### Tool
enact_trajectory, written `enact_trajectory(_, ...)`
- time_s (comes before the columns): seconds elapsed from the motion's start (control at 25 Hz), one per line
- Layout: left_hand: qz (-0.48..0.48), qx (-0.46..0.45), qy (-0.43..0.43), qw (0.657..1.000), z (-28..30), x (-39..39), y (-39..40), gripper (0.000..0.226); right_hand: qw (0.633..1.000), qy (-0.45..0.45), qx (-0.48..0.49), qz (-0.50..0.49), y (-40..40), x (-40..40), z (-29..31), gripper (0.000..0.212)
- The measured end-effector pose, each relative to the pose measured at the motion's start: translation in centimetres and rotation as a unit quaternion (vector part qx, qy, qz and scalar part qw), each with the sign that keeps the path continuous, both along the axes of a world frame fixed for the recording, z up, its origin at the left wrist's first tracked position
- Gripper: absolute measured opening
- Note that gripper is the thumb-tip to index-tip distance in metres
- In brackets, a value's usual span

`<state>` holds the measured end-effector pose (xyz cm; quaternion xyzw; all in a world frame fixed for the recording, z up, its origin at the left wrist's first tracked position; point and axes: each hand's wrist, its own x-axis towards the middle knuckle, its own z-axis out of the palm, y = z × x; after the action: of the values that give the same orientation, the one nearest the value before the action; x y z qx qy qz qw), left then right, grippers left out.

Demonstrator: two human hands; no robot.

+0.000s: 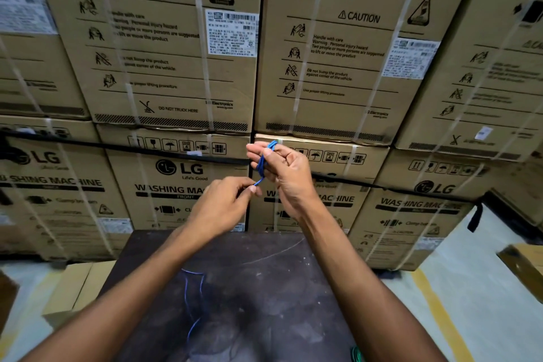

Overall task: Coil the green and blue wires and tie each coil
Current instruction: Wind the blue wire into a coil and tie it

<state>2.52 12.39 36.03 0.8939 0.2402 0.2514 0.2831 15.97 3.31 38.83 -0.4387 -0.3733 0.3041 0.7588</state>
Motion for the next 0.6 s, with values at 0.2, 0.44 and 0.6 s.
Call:
enact_trajectory(0.2,0.125,0.119,0.056,0.983,2.6,-1.8,0.1,0.022,0.963,-0.213,-0.082,-0.142,1.2,0.3,-0.4,0.013)
enact_trajectory(0.44,0.031,0.16,-0.053,0.985,6.3,-2.5,4.0,0.024,0.935,-0.281,-0.216,0.032,-1.6,1.0,0.6,0.023)
enact_trajectory(0.6,-0.096,-0.027,-0.1,0.99,7.7,-0.6,6.4,0.016,0.949,-0.214,-0.189,0.136,-2.2,0.4,2.7,0.035)
